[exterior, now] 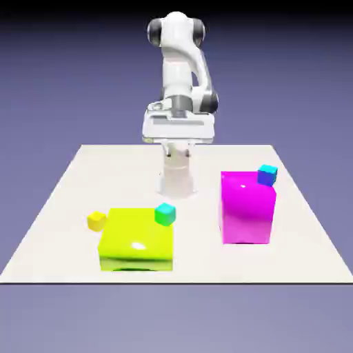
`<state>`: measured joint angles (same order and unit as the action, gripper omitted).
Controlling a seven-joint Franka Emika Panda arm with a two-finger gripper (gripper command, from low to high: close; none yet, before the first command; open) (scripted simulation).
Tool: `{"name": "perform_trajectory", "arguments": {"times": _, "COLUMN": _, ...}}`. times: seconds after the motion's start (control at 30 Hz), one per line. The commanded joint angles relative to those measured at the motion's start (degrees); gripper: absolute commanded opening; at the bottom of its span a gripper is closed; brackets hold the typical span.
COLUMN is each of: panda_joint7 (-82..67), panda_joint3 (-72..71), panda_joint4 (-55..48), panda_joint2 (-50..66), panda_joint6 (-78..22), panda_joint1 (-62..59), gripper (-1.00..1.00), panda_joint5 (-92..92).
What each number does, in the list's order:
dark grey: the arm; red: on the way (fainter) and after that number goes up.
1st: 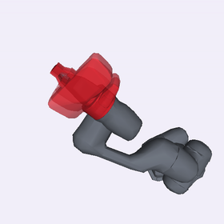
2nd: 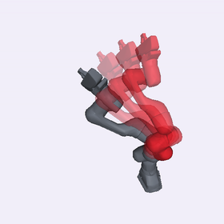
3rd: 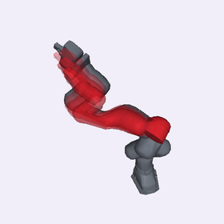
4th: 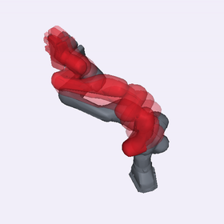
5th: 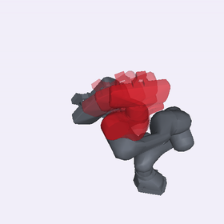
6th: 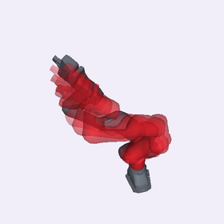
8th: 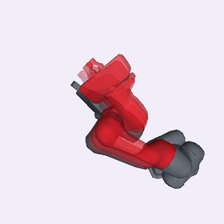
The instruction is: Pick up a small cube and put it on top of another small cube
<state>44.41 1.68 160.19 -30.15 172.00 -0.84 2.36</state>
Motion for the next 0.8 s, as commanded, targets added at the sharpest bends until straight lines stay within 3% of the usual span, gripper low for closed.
{"name": "perform_trajectory", "arguments": {"times": 0.0, "panda_joint7": 1.6, "panda_joint3": 1.4, "panda_joint4": -0.7, "panda_joint2": 2.1, "panda_joint6": -1.7, "panda_joint1": -1.3, "gripper": 0.0, "panda_joint5": 2.0}}
{"name": "perform_trajectory", "arguments": {"times": 0.6, "panda_joint7": 30.7, "panda_joint3": 26.5, "panda_joint4": -12.8, "panda_joint2": 39.5, "panda_joint6": -31.7, "panda_joint1": -24.1, "gripper": 0.0, "panda_joint5": 37.2}}
{"name": "perform_trajectory", "arguments": {"times": 0.77, "panda_joint7": 26.5, "panda_joint3": 23.5, "panda_joint4": -14.5, "panda_joint2": 46.5, "panda_joint6": -30.2, "panda_joint1": -26.2, "gripper": 0.0, "panda_joint5": 45.9}}
